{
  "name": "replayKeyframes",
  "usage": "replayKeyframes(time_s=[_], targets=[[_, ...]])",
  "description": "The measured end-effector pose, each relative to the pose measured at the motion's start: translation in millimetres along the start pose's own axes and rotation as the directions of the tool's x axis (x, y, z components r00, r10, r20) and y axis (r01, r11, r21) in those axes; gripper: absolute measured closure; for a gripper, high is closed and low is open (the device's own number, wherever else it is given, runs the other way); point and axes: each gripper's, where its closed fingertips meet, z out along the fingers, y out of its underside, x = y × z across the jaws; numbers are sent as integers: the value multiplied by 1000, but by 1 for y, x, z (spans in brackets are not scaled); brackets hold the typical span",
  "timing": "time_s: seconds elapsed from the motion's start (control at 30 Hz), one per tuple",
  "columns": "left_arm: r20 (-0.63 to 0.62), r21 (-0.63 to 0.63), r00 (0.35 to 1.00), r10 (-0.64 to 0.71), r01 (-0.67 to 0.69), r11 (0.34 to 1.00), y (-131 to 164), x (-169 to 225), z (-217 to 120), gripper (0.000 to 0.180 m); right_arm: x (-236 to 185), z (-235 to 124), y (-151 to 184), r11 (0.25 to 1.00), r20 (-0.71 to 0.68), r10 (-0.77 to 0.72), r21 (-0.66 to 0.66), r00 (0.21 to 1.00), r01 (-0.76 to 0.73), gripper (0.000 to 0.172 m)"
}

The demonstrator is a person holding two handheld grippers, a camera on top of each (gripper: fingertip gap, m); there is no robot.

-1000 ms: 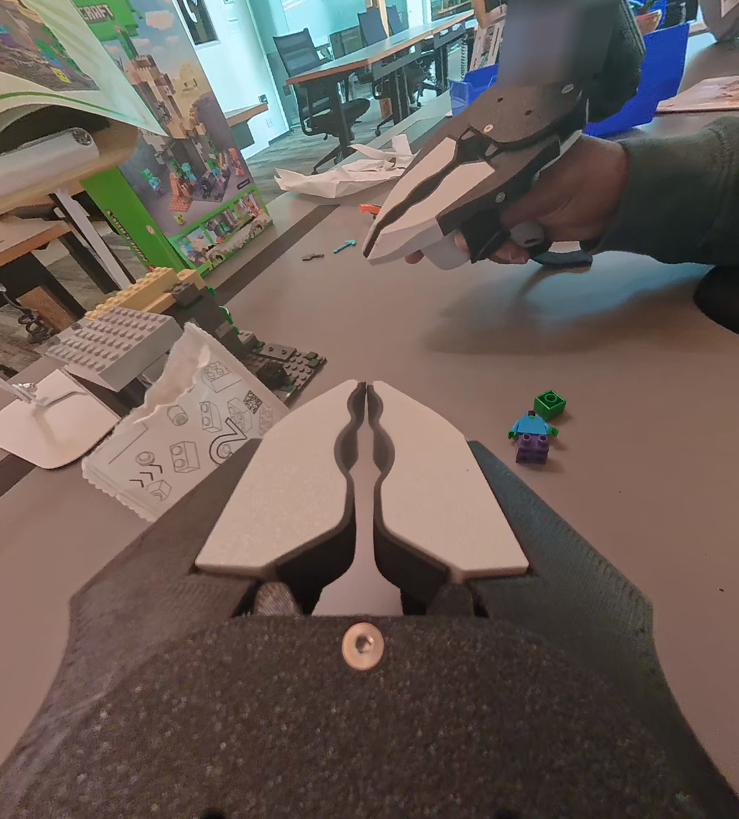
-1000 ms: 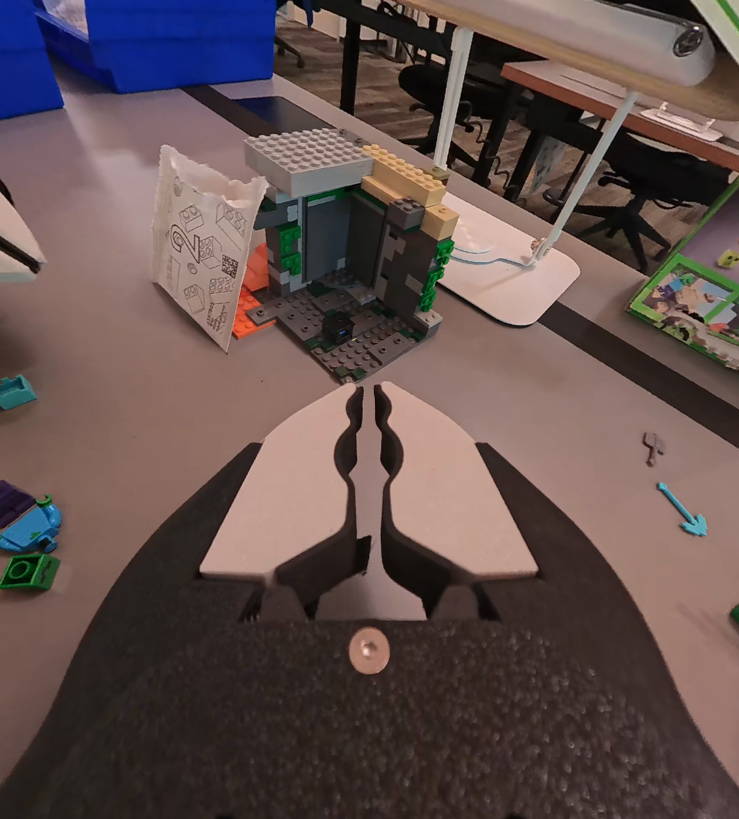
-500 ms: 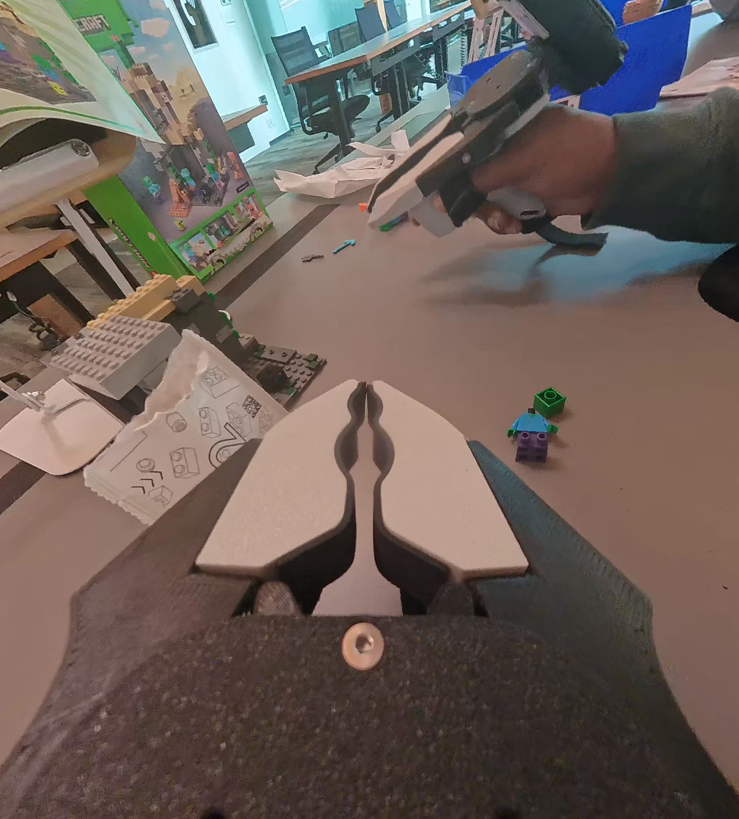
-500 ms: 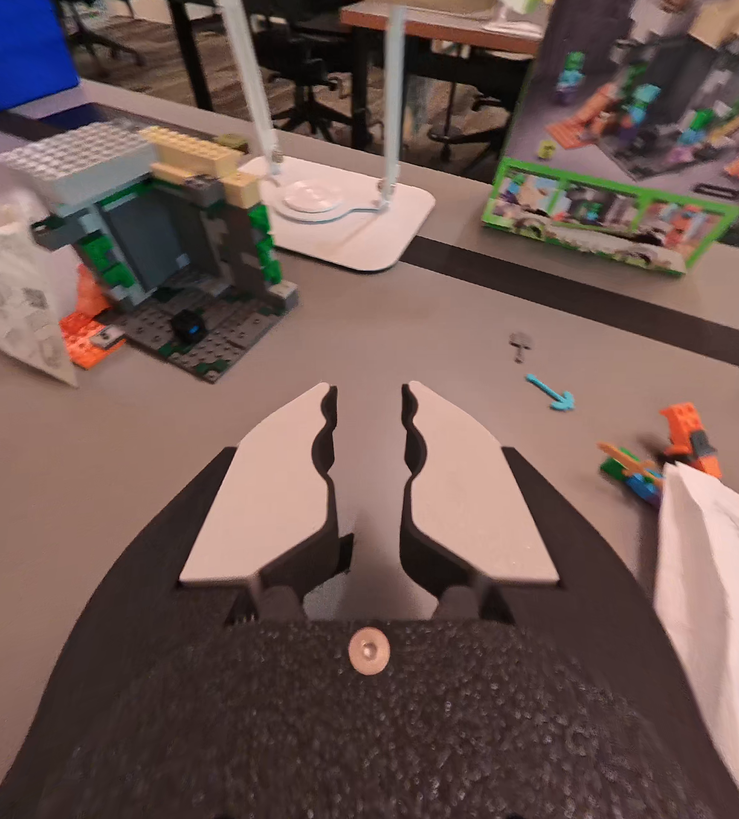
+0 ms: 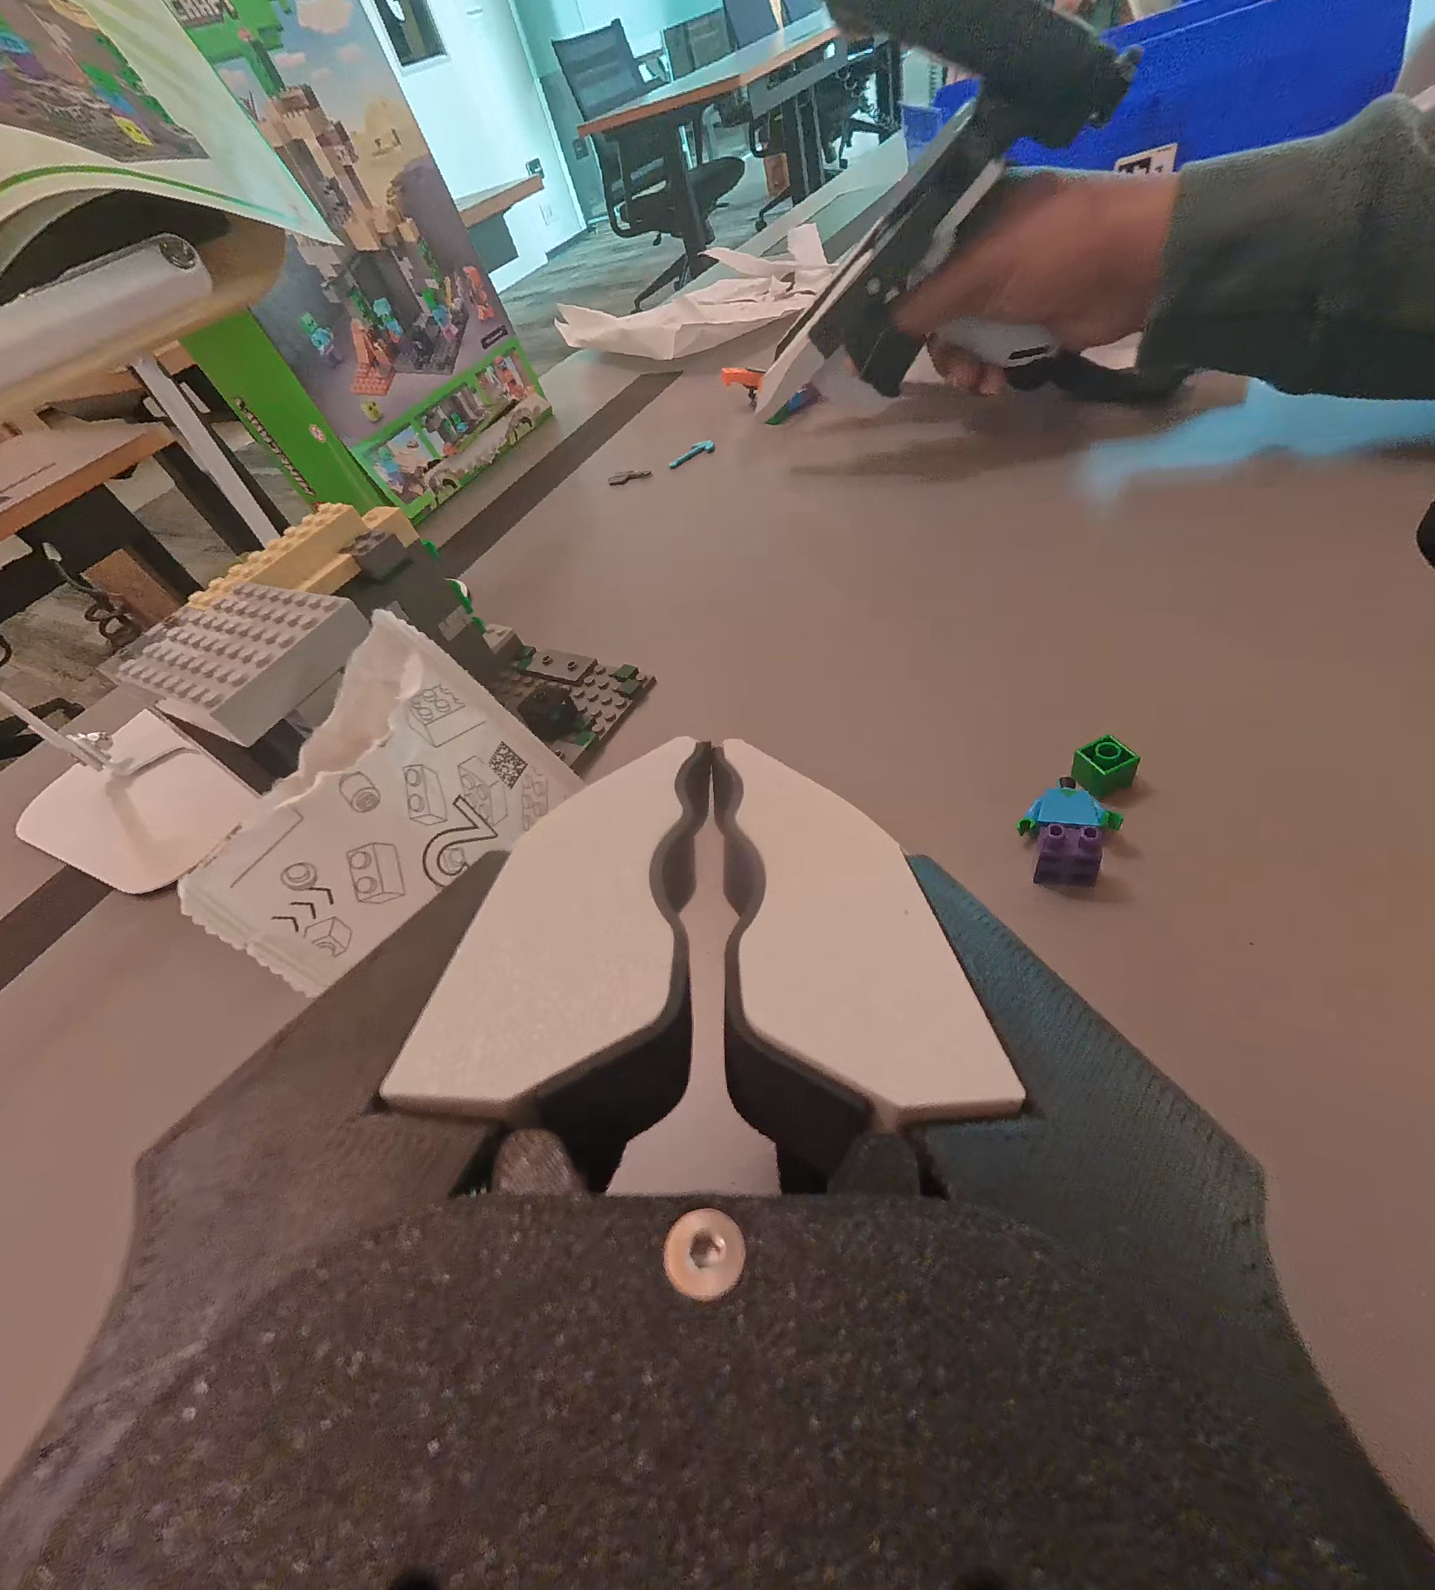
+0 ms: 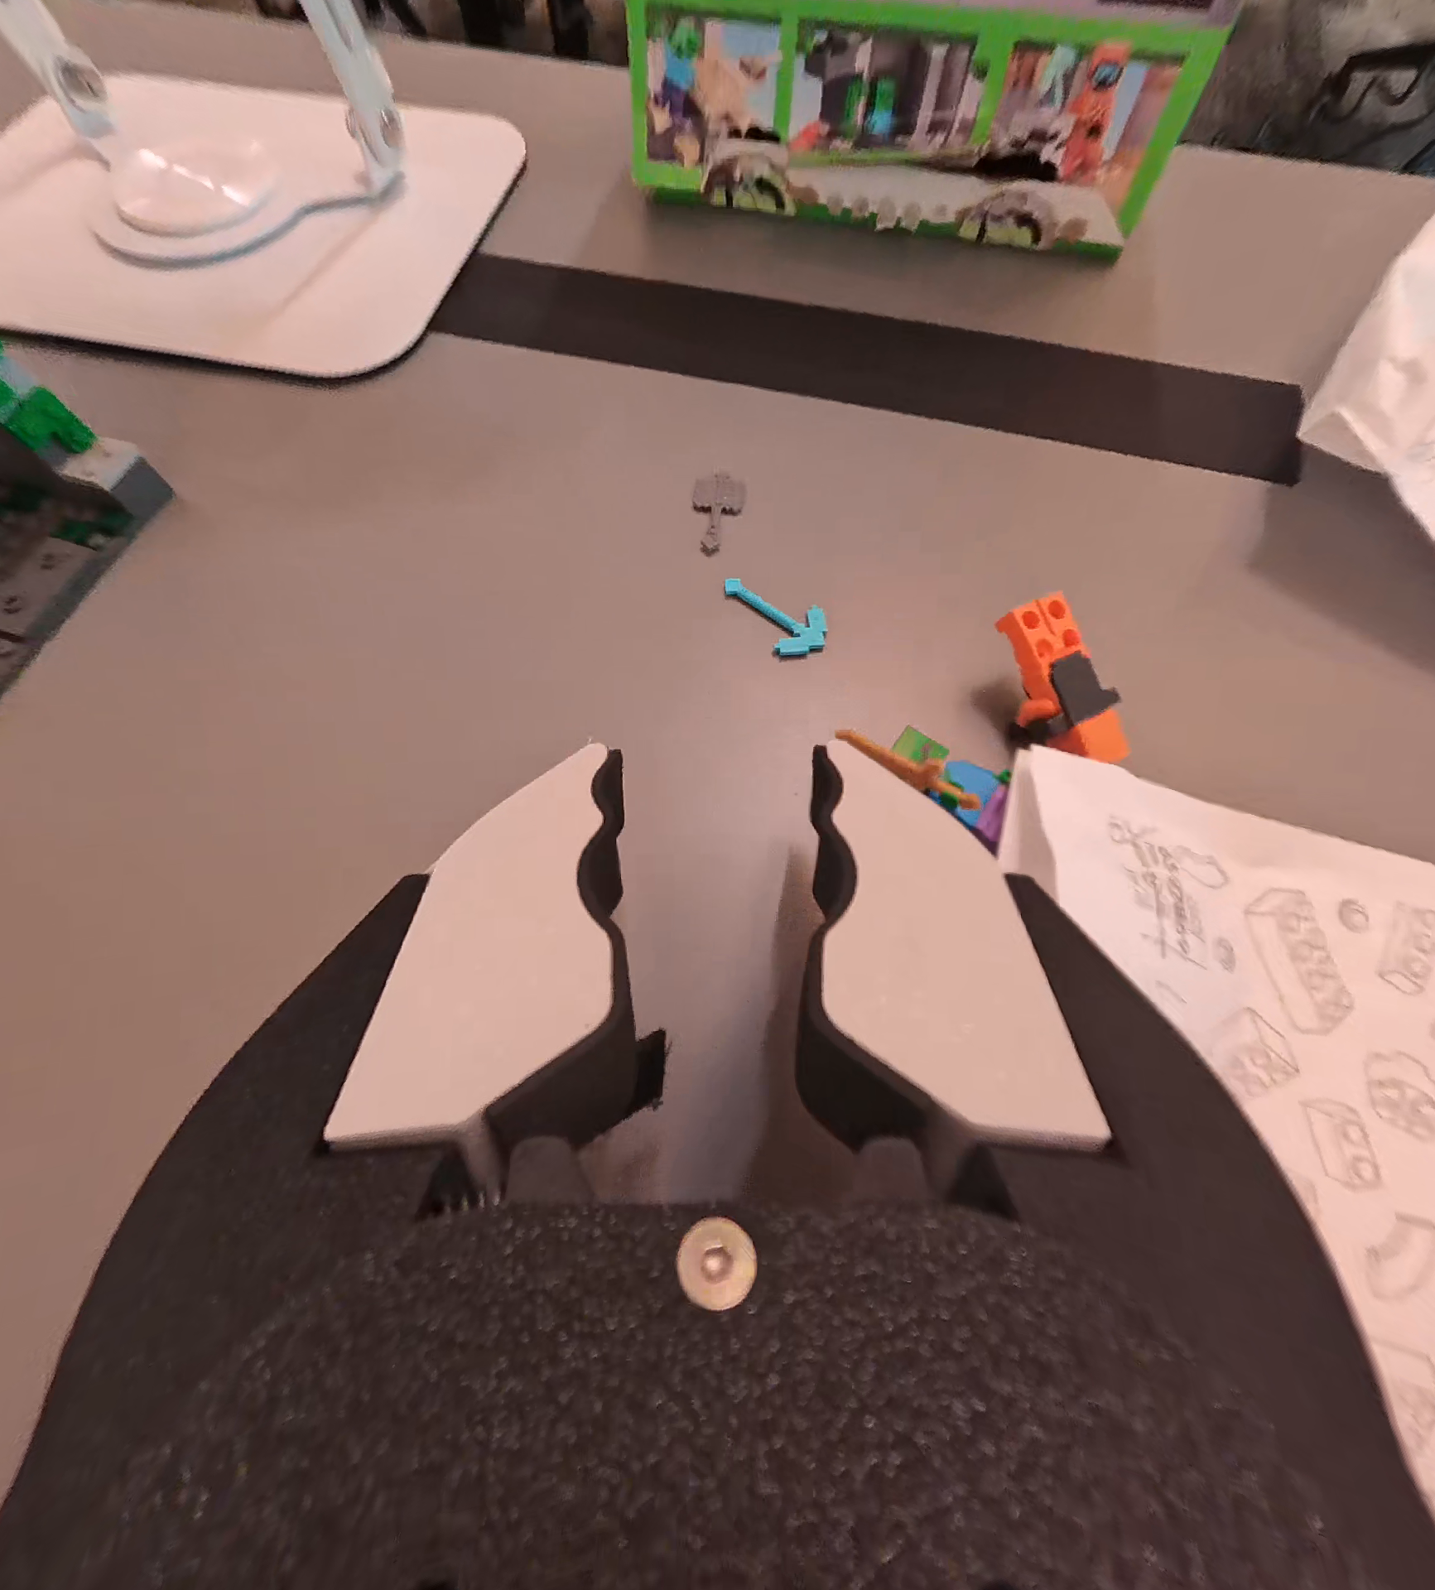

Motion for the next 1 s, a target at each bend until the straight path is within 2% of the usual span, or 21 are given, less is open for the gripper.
replayKeyframes(time_s=[0.13, 0.27, 0.47, 0.67, 0.83, 0.93, 1.0], targets=[[-1, -20, 1000, 2, -2, 1000, 6, 0, 1, 180, 19, 9, -5, 994, -97, -79, -78, 992, 71, 132], [-7, -20, 1000, 17, -18, 1000, 4, 1, 2, 180, 38, -12, -24, 999, -130, -49, -14, 990, 48, 138], [-25, -19, 999, 36, -37, 999, 2, 6, 4, 180, 55, -12, -3, 997, -104, 6, -71, 995, -13, 132], [-32, -26, 998, 62, -63, 998, 1, 11, 4, 180, 51, -3, -2, 979, -148, -180, -124, 972, 163, 133], [-34, -35, 998, 52, -53, 998, 5, 10, 5, 180, 45, 7, 4, 929, -156, -340, -209, 927, 306, 149], [-32, -36, 997, 63, -64, 997, 4, 10, 5, 180, 44, 7, 5, 898, -178, -415, -238, 892, 370, 170], [-36, -28, 997, 62, -63, 998, 2, 11, 5, 180, 40, 6, 5, 894, -163, -425, -231, 890, 385, 171]])
